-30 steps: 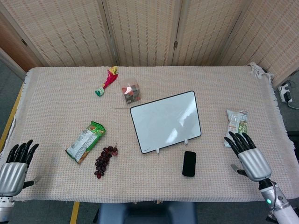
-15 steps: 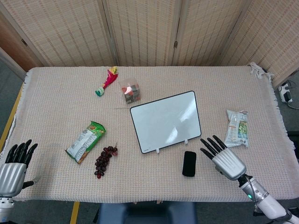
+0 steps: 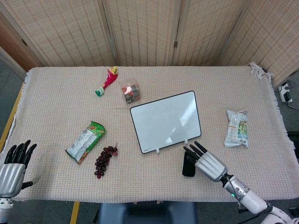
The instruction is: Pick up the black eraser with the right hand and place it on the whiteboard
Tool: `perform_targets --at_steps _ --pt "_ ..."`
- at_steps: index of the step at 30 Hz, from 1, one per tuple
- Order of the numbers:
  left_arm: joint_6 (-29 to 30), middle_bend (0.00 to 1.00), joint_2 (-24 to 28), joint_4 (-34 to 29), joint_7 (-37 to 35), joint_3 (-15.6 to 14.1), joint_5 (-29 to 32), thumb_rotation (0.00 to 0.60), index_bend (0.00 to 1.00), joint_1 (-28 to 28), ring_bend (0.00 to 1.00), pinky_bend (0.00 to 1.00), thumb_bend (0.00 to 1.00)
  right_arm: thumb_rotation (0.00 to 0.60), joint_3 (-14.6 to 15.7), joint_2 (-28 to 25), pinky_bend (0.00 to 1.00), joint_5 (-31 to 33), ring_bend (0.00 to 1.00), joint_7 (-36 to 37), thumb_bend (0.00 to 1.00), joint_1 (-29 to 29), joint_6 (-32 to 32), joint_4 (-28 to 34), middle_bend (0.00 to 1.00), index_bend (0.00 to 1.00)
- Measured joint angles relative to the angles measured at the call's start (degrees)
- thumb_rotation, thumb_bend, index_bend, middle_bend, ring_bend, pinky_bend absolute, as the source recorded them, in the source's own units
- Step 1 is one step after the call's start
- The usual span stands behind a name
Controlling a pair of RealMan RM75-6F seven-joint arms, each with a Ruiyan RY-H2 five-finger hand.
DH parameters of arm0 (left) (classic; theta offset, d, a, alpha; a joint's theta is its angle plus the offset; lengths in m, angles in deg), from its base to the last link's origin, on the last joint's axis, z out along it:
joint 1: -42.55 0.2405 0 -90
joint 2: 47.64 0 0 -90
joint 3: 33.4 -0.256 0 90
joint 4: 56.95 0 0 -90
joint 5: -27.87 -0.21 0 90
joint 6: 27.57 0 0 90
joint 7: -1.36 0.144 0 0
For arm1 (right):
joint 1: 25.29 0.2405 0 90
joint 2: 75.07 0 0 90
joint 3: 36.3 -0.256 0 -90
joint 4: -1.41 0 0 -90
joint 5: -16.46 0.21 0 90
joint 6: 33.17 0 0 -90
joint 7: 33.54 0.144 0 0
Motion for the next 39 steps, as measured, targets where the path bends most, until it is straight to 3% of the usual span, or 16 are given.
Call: perform_targets --at_steps 11,24,33,39 --pt "0.99 0.0 0.41 -0.43 -0.79 -0.1 -0.34 0.6 0.0 0.56 0.0 0.0 0.12 0.6 -0.41 2.67 0.0 2.85 0.0 -2.61 0.26 2.31 3.67 -0.48 0.0 0.25" --pt "1.05 0.0 0.59 -0.44 -1.1 -0.14 -0.5 0.6 0.0 0.66 0.0 0.0 0.12 0.6 -0.77 5.43 0.0 5.39 0.0 -4.22 0.26 3.58 4.52 -2.03 0.0 0.41" --pt "1.1 0.0 0.71 -0.54 -1.2 -0.16 -0.56 0.6 0.0 0.75 0.0 0.0 0.12 0.6 -0.83 6.76 0.0 5.9 0.0 -4.57 0.26 3.83 3.24 -3.43 0.0 0.51" --pt "1.15 0.0 0.73 -0.53 -1.23 -0.19 -0.65 0.6 0.0 0.8 0.0 0.0 0.12 0.6 -0.76 7.71 0.0 3.82 0.03 -2.45 0.26 3.21 -1.73 -5.44 0.0 0.56"
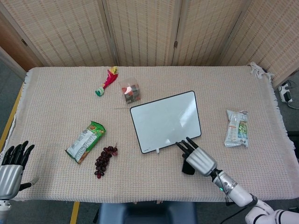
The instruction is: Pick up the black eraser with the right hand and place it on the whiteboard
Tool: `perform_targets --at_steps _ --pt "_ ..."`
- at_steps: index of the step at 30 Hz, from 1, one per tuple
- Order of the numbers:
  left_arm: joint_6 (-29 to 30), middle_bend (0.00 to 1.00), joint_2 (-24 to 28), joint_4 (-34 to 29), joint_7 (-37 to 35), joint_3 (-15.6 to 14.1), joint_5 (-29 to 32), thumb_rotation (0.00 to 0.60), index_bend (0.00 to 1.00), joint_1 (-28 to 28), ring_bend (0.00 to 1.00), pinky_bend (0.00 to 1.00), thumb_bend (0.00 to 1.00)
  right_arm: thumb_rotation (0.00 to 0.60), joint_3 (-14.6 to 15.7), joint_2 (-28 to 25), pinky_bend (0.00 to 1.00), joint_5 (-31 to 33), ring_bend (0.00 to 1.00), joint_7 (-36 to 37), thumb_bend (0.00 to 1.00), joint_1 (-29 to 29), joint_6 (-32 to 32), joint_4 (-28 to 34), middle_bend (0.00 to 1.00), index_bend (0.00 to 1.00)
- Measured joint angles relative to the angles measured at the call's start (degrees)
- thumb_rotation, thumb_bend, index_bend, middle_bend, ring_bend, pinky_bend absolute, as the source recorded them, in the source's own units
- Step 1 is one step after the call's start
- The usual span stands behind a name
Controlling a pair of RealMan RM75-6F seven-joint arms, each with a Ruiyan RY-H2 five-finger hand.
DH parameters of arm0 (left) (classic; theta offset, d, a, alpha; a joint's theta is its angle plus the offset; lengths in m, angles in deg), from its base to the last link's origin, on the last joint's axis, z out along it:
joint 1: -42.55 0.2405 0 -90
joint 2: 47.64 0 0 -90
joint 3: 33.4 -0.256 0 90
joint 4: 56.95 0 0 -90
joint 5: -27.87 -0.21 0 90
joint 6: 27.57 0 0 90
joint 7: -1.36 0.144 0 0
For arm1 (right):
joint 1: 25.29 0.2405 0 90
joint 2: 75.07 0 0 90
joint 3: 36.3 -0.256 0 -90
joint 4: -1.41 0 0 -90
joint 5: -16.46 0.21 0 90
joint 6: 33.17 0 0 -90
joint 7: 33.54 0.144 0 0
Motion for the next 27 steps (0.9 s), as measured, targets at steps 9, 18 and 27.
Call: perform_targets --at_steps 9,18,27 --pt "-0.16 0.0 -0.04 -0.13 0.27 -0.01 0.08 0.6 0.0 0.01 0.0 0.0 0.12 0.6 -4.24 5.63 0.0 -1.0 0.01 1.94 0.26 -2.87 -14.21 -6.82 0.02 0.58" --pt "0.2 0.0 0.15 -0.23 -0.07 -0.26 -0.63 0.6 0.0 0.14 0.0 0.0 0.12 0.6 -10.59 13.68 0.0 2.3 0.01 -5.42 0.26 -2.78 -18.81 -12.72 0.03 0.58" --pt "0.45 0.0 0.67 -0.41 -1.42 -0.5 -1.14 0.6 0.0 0.27 0.0 0.0 0.12 0.6 -16.1 20.86 0.0 7.51 0.01 -10.22 0.26 3.63 -14.47 -18.74 0.03 0.58"
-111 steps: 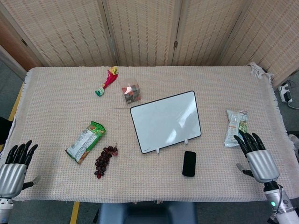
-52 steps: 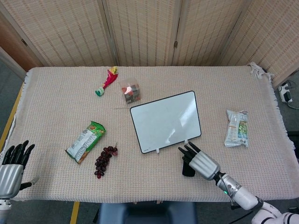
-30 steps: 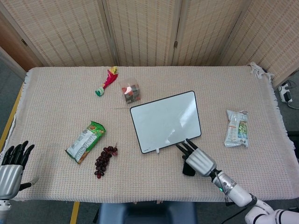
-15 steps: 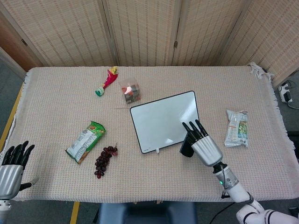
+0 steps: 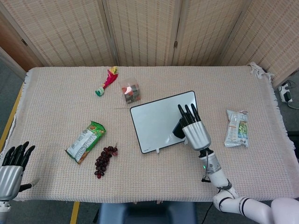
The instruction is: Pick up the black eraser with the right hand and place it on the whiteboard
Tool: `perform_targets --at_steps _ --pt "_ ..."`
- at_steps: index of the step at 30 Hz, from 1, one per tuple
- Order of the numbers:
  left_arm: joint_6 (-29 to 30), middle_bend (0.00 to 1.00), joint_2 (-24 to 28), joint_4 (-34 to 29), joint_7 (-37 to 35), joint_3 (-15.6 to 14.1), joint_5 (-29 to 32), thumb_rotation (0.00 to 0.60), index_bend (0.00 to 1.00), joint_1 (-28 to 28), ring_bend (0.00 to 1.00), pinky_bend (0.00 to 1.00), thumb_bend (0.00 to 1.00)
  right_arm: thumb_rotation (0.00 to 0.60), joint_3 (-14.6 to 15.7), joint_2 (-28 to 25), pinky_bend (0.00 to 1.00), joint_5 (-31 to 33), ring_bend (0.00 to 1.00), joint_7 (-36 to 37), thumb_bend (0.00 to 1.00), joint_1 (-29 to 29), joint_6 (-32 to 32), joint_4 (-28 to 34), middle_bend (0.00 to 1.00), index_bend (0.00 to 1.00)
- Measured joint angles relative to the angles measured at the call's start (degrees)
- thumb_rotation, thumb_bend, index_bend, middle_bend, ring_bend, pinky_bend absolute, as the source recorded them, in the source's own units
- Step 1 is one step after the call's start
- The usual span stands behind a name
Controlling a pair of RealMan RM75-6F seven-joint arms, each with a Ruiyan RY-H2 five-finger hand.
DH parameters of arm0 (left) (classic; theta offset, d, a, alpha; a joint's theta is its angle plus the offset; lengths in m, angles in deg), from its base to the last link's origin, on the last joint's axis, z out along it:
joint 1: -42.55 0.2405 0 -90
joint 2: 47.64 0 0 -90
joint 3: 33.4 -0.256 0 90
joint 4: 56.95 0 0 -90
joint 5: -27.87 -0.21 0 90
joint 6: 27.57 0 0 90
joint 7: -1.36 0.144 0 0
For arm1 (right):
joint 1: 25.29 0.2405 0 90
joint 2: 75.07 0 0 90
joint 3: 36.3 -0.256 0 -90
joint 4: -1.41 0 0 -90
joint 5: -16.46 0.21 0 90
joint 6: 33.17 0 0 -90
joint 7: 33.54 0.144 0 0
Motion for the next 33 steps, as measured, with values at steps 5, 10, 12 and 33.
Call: perform_targets --at_steps 5,10,12,33 --pt "0.54 0.0 0.45 -0.09 -1.11 -0.26 -0.75 0.6 0.0 0.2 0.0 0.0 0.12 0.6 -1.28 2.63 0.0 1.98 0.02 -1.62 0.26 2.56 1.64 -2.64 0.03 0.58" --pt "0.6 0.0 0.66 -0.13 -1.43 -0.39 -0.97 0.6 0.0 0.27 0.0 0.0 0.12 0.6 -1.16 4.0 0.0 2.61 0.01 -1.05 0.26 3.45 1.55 -4.86 0.03 0.53" --pt "0.55 0.0 0.63 -0.17 -1.34 -0.37 -0.9 0.6 0.0 0.28 0.0 0.0 0.12 0.6 -1.12 4.46 0.0 3.13 0.0 -0.89 0.26 3.75 1.58 -5.71 0.01 0.42" --pt "2.57 0.0 0.32 0.6 -2.48 -0.13 -2.04 0.6 0.0 0.8 0.0 0.0 0.12 0.6 3.14 -6.79 0.0 4.09 0.0 2.15 0.26 -1.99 -2.78 9.48 0.0 0.0"
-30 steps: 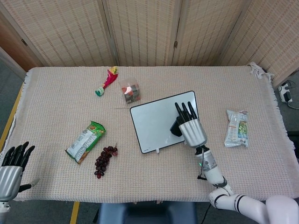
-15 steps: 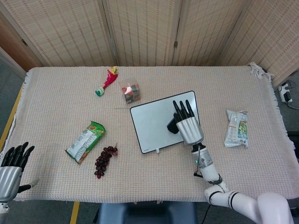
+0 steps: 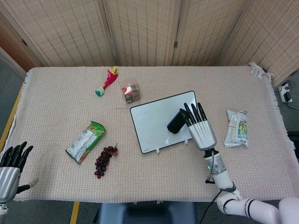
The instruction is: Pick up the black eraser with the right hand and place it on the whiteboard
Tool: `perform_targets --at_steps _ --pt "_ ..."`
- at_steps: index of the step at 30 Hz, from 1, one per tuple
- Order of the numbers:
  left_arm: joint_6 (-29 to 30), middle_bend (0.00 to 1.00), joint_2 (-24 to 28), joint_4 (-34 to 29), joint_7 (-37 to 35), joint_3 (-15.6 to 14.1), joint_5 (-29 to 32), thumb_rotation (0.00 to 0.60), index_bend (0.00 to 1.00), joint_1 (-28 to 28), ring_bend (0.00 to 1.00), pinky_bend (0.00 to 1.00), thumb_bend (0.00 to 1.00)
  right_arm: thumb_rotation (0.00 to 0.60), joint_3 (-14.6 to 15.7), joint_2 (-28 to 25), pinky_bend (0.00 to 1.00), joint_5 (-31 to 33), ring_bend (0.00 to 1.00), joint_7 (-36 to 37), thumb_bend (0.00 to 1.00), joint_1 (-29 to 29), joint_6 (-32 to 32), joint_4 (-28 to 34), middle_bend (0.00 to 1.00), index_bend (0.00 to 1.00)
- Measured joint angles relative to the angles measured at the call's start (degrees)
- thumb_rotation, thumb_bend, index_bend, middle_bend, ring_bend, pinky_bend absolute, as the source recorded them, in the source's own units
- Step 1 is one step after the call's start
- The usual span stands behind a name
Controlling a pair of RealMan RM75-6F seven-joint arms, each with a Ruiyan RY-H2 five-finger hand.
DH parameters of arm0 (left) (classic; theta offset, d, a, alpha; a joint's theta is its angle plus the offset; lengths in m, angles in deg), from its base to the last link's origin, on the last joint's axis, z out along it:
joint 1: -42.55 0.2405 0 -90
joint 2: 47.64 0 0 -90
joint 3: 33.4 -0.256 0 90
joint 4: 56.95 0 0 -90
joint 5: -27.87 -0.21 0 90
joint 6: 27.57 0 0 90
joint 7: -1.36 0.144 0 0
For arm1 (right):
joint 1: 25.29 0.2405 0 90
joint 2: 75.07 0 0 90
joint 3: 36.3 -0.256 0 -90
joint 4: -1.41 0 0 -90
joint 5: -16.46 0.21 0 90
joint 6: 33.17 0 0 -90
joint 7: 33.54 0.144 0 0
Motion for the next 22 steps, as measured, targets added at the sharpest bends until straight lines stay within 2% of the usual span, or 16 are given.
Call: perform_targets --at_steps 6,11,17,22 --pt "-1.07 0.0 -0.37 -0.26 2.18 0.41 1.65 0.6 0.0 -0.1 0.0 0.0 0.12 0.6 5.6 -12.89 0.0 0.89 0.0 6.14 0.26 -7.07 -1.09 14.74 0.0 0.0" --pt "-0.6 0.0 -0.87 -0.35 4.15 0.67 1.76 0.6 0.0 0.07 0.0 0.0 0.12 0.6 11.66 -22.18 0.0 1.21 0.0 12.28 0.26 -15.73 -4.89 19.93 0.0 0.0" --pt "-0.55 0.0 -1.24 -0.53 6.64 0.67 1.99 0.6 0.0 0.3 0.0 0.0 0.12 0.6 13.83 -23.35 0.0 0.18 0.0 16.49 0.26 -20.1 -9.33 19.28 0.0 0.0" --pt "-1.66 0.0 -1.3 -1.49 8.56 0.65 3.09 0.6 0.0 0.27 0.0 0.0 0.12 0.6 13.97 -23.58 0.0 -1.49 0.0 17.41 0.26 -21.84 -11.71 18.55 0.0 0.0"
